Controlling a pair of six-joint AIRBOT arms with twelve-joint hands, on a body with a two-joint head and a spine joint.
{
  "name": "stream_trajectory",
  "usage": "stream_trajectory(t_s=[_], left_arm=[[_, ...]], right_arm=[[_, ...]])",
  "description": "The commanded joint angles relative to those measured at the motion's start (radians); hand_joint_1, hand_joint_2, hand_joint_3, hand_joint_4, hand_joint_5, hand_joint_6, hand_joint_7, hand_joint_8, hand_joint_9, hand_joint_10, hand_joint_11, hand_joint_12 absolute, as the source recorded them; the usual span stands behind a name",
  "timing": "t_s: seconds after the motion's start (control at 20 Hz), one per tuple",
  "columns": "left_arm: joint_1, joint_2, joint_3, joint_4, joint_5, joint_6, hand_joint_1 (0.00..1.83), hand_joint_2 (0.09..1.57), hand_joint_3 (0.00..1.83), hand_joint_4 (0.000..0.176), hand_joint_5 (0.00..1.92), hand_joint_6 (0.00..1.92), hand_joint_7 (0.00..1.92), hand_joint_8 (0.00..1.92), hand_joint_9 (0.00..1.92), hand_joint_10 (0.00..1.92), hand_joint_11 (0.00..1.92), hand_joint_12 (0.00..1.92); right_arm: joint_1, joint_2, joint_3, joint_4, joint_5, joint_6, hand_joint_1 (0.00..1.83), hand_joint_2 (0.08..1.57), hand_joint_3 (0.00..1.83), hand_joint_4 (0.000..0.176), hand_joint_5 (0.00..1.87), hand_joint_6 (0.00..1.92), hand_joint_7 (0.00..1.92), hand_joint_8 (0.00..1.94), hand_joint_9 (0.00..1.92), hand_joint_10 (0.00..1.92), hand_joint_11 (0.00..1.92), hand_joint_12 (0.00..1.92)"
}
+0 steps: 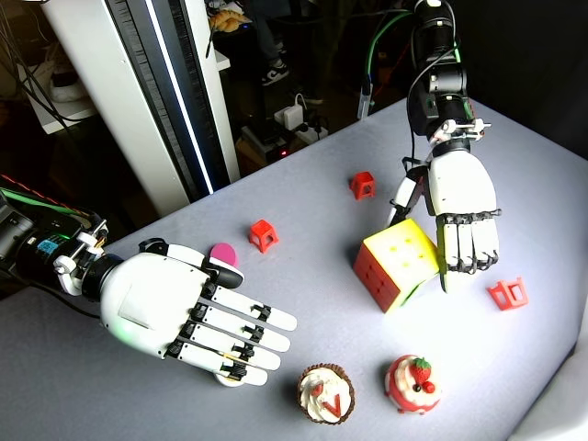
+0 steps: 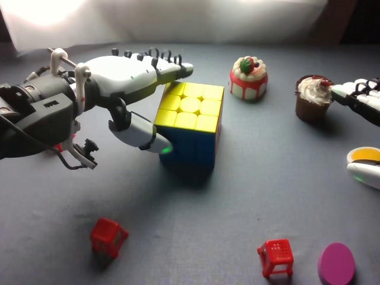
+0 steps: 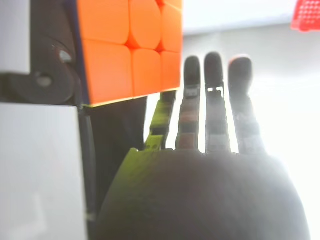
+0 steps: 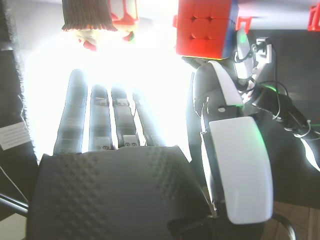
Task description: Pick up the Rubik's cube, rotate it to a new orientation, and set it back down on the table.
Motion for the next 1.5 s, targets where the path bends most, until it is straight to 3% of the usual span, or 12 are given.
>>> stream_trajectory(t_s=[0.0,0.15,0.3,0.4,0.6,0.75,0.8,0.85,0.95,1.1,1.3,1.45], left_arm=[[-0.012,0.018,-0.002,-0.006,-0.111,-0.005,0.69,0.9,0.0,0.088,0.0,0.0,0.0,0.0,0.0,0.0,0.0,0.78],[-0.011,0.035,-0.015,0.001,-0.12,-0.004,0.56,0.82,0.0,0.143,0.0,0.0,0.0,0.0,0.0,0.0,0.0,0.24],[-0.015,0.065,-0.049,0.028,-0.151,-0.004,0.54,0.66,0.0,0.113,0.0,0.0,0.0,0.0,0.0,0.0,0.0,0.0],[-0.02,0.076,-0.068,0.049,-0.169,-0.006,0.61,0.63,0.0,0.144,0.0,0.0,0.0,0.0,0.0,0.0,0.0,0.0],[-0.041,0.065,-0.075,0.096,-0.167,-0.013,0.68,0.73,0.0,0.085,0.0,0.0,0.0,0.0,0.0,0.0,0.0,0.0],[-0.045,0.052,-0.066,0.102,-0.151,-0.013,0.72,0.78,0.01,0.097,0.0,0.0,0.0,0.0,0.0,0.0,0.0,0.0],[-0.046,0.044,-0.06,0.102,-0.143,-0.013,0.75,0.8,0.02,0.075,0.0,0.0,0.0,0.0,0.0,0.0,0.0,0.0],[-0.046,0.036,-0.056,0.107,-0.134,-0.013,0.75,0.81,0.02,0.105,0.0,0.0,0.0,0.0,0.0,0.0,0.0,0.0],[-0.045,0.021,-0.046,0.112,-0.116,-0.013,0.77,0.82,0.02,0.106,0.0,0.0,0.0,0.0,0.0,0.0,0.0,0.0],[-0.045,0.004,-0.029,0.112,-0.092,-0.013,0.79,0.83,0.02,0.082,0.0,0.0,0.0,0.0,0.0,0.0,0.0,0.0],[-0.044,-0.02,-0.006,0.108,-0.062,-0.014,0.82,0.82,0.01,0.154,0.0,0.0,0.0,0.0,0.0,0.0,0.0,0.0],[-0.04,-0.037,0.01,0.103,-0.05,-0.02,0.92,0.75,0.0,0.076,0.0,0.0,0.0,0.0,0.04,0.02,0.0,1.5]], right_arm=[[0.006,0.003,0.004,0.004,0.115,0.009,0.58,1.24,0.0,0.0,0.0,0.0,0.0,0.0,0.0,0.0,0.0,0.6],[0.002,0.004,0.004,0.005,0.115,0.011,0.58,1.25,0.0,0.0,0.0,0.0,0.0,0.0,0.0,0.0,0.0,0.56],[-0.001,0.004,0.004,0.007,0.116,0.013,0.6,1.24,0.0,0.0,0.0,0.0,0.0,0.0,0.0,0.0,0.0,0.52],[-0.002,0.004,0.003,0.008,0.116,0.014,0.59,1.24,0.0,0.0,0.0,0.0,0.0,0.0,0.0,0.0,0.0,0.7],[-0.003,0.004,0.003,0.008,0.116,0.014,0.62,1.24,0.0,0.0,0.0,0.0,0.0,0.0,0.0,0.0,0.0,0.65],[-0.003,0.004,0.003,0.008,0.117,0.014,0.59,1.25,0.0,0.0,0.0,0.0,0.0,0.0,0.0,0.0,0.0,0.43],[-0.003,0.004,0.003,0.008,0.117,0.014,0.6,1.25,0.0,0.0,0.0,0.0,0.0,0.0,0.0,0.0,0.0,0.42],[-0.004,0.004,0.003,0.008,0.117,0.014,0.59,1.24,0.0,0.0,0.0,0.0,0.0,0.0,0.0,0.0,0.0,0.5],[-0.004,0.004,0.003,0.008,0.119,0.014,0.58,1.23,0.0,0.0,0.0,0.0,0.0,0.0,0.0,0.0,0.0,0.57],[-0.005,0.004,0.003,0.008,0.121,0.014,0.56,1.23,0.0,0.0,0.0,0.0,0.0,0.0,0.0,0.0,0.0,0.58],[-0.008,0.004,0.003,0.008,0.121,0.015,0.52,1.21,0.0,0.0,0.0,0.0,0.0,0.0,0.0,0.0,0.0,1.11],[-0.008,0.004,0.003,0.008,0.122,0.015,0.54,1.22,0.0,0.0,0.0,0.0,0.0,0.0,0.0,0.0,0.0,1.22]])
